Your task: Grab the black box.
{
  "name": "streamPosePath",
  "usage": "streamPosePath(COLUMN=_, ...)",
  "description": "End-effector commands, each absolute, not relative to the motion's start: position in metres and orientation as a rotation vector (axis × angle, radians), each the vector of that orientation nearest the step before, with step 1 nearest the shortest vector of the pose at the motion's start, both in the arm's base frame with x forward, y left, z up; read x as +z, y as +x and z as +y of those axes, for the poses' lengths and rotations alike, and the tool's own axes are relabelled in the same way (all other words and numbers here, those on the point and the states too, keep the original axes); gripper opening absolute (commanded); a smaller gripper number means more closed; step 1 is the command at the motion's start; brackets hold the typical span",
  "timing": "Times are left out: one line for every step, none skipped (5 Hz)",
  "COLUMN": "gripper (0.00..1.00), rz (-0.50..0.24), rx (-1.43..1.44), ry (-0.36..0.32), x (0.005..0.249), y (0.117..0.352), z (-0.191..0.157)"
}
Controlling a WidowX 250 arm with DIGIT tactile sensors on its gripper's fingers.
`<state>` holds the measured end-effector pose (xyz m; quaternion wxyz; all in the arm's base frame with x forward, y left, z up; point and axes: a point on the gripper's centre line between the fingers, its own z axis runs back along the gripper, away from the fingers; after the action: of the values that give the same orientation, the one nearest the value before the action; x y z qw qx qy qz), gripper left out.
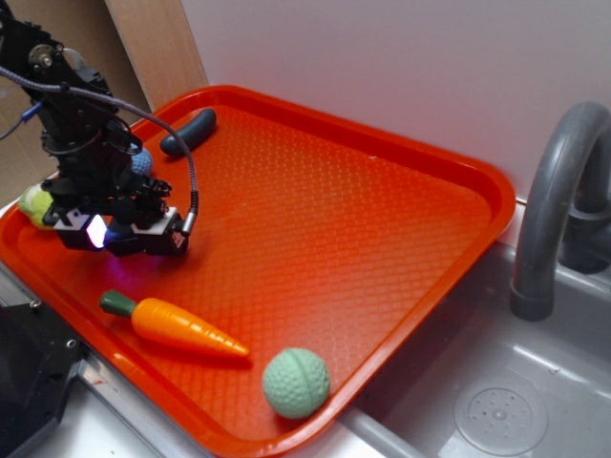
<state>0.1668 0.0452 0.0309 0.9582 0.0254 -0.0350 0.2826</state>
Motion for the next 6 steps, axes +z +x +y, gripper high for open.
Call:
streamPosePath(gripper=1.0, rz=-0.12, rx=0.58, ry=-0.045, x=0.018, y=0.187, z=0.066)
streamPosePath(gripper=0.92, rz=-0.11, rx=0.578, ry=-0.039, x=0.016, y=0.19, z=0.065)
streamPosePath(gripper=0.0, rz=-0.104, rx=0.563, ry=-0.027, x=0.026, y=0.188, z=0.067)
streamPosePath(gripper=0.0, rz=-0.12, rx=0.53, ry=-0.026, x=0.066, y=0.186, z=0.068)
streamPosePath(gripper=0.0, rz=-0.155, rx=0.502, ry=-0.062, x=0.109, y=0.176, z=0.065)
streamPosePath(gripper=0.0, rz=-0.136, rx=0.426, ry=-0.062, x=0.146, y=0.172, z=0.053)
